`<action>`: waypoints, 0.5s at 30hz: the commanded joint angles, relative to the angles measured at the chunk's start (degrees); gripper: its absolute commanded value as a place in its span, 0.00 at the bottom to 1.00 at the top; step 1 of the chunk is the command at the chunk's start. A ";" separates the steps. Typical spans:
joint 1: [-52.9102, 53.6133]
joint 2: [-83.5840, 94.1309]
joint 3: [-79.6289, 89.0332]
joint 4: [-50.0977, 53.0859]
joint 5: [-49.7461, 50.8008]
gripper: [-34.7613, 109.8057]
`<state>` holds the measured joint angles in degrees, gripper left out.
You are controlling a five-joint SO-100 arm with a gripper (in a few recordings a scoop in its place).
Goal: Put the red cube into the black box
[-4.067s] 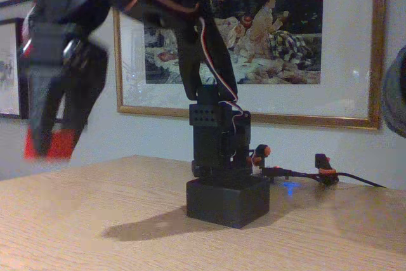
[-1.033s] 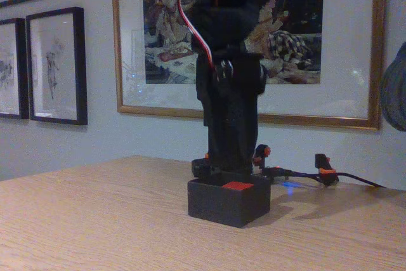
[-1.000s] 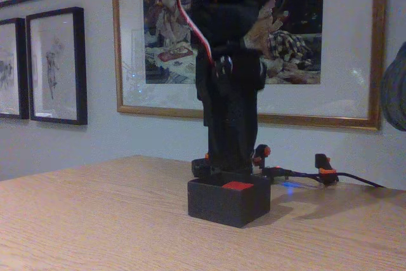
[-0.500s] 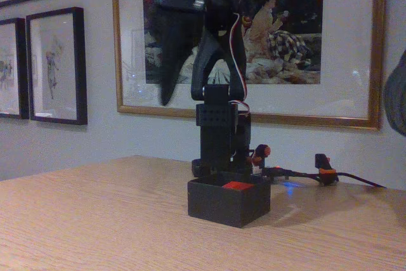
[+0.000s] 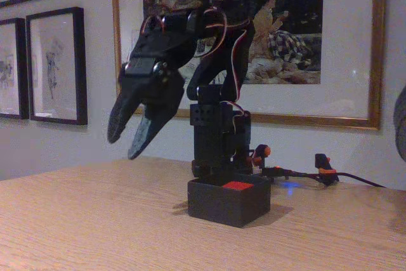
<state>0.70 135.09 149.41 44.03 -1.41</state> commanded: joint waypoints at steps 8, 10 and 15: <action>0.26 15.73 9.58 3.69 -2.37 0.38; 0.26 18.37 11.25 4.66 -1.93 0.37; -0.09 24.35 14.68 7.47 -0.70 0.35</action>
<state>0.35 156.01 162.69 49.31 -2.11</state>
